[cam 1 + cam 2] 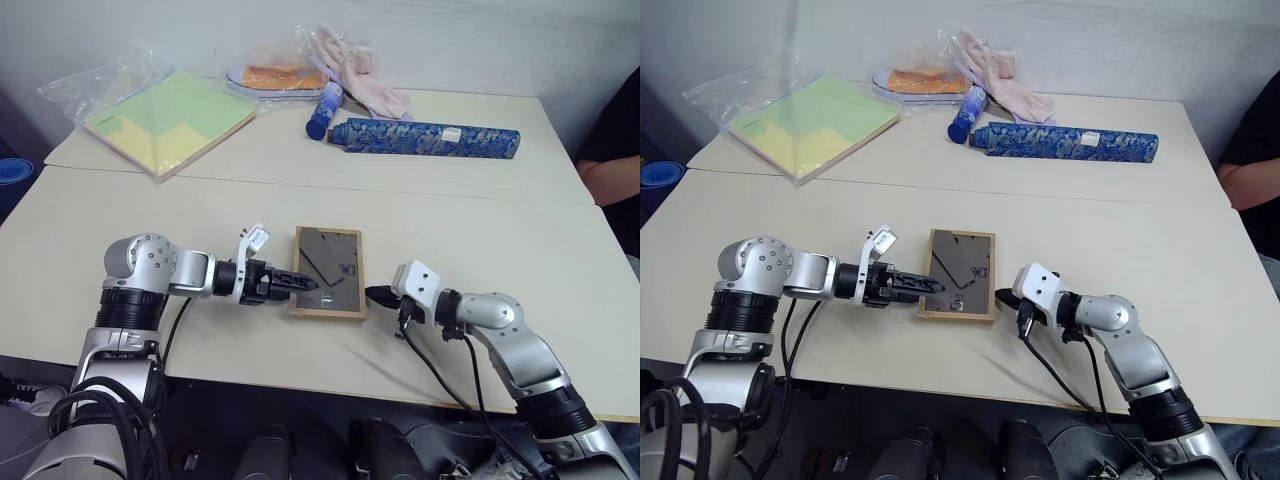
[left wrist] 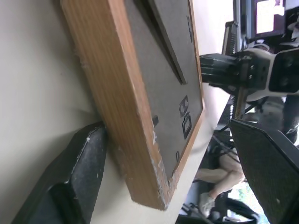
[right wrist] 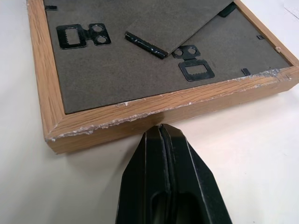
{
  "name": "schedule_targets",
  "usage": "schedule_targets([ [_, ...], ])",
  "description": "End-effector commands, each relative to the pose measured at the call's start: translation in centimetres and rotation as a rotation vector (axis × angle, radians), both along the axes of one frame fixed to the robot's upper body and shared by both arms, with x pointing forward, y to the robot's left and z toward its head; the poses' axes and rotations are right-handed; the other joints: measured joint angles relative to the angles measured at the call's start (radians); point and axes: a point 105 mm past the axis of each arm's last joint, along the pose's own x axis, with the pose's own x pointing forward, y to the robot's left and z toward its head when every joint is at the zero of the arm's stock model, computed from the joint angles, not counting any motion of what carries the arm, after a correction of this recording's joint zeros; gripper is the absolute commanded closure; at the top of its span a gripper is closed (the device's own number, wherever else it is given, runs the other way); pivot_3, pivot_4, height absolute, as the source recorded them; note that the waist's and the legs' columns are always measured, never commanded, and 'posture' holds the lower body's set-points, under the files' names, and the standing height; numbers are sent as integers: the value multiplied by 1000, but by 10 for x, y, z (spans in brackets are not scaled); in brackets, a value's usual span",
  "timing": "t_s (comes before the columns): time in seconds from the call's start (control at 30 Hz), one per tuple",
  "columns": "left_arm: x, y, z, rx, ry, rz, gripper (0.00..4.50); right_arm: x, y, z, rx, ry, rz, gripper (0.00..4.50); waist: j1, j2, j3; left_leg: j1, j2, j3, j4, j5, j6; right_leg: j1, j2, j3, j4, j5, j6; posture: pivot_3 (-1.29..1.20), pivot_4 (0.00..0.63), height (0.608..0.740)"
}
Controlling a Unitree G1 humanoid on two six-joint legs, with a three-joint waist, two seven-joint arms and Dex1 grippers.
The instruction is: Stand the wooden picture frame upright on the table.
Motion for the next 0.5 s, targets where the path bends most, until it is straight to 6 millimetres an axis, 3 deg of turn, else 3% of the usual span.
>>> schedule_targets([
  [0.03, -8, -16, -9, -26, 70, -44, 241, -4, 13, 12, 22, -47, 44, 4500, 0, 0, 0, 0, 0, 0, 0, 0, 0, 0, 0, 0, 0, 0, 0, 0, 150, 740],
  [0.17, -6, -18, -8, -50, 75, -17, 1024, -5, 11, 11, 24, -41, 37, 4500, -1, 0, 0, 0, 0, 0, 0, 0, 0, 0, 0, 0, 0, 0, 0, 0, 150, 740],
  [0.33, -9, -17, -7, -62, 55, -3, 2559, -6, 5, 13, 46, -30, 26, 4500, -5, 0, 0, 0, 0, 0, 0, 1, -1, -1, 0, 0, 0, 0, 0, 0, 150, 740],
  [0.4, -8, -12, 0, -98, 12, 24, 3134, -6, -3, 27, 131, -17, 15, 4500, -7, 0, 0, 0, 1, 0, 0, 1, -2, -1, 1, 0, 0, 0, 0, 0, 150, 740],
  [0.5, -3, -6, 7, -83, -174, 69, 3215, -11, -8, 43, 212, 36, 58, 3896, -9, 0, 0, 0, 0, 0, -1, 1, -2, -2, 2, 1, -1, 0, 0, 0, 150, 740],
])
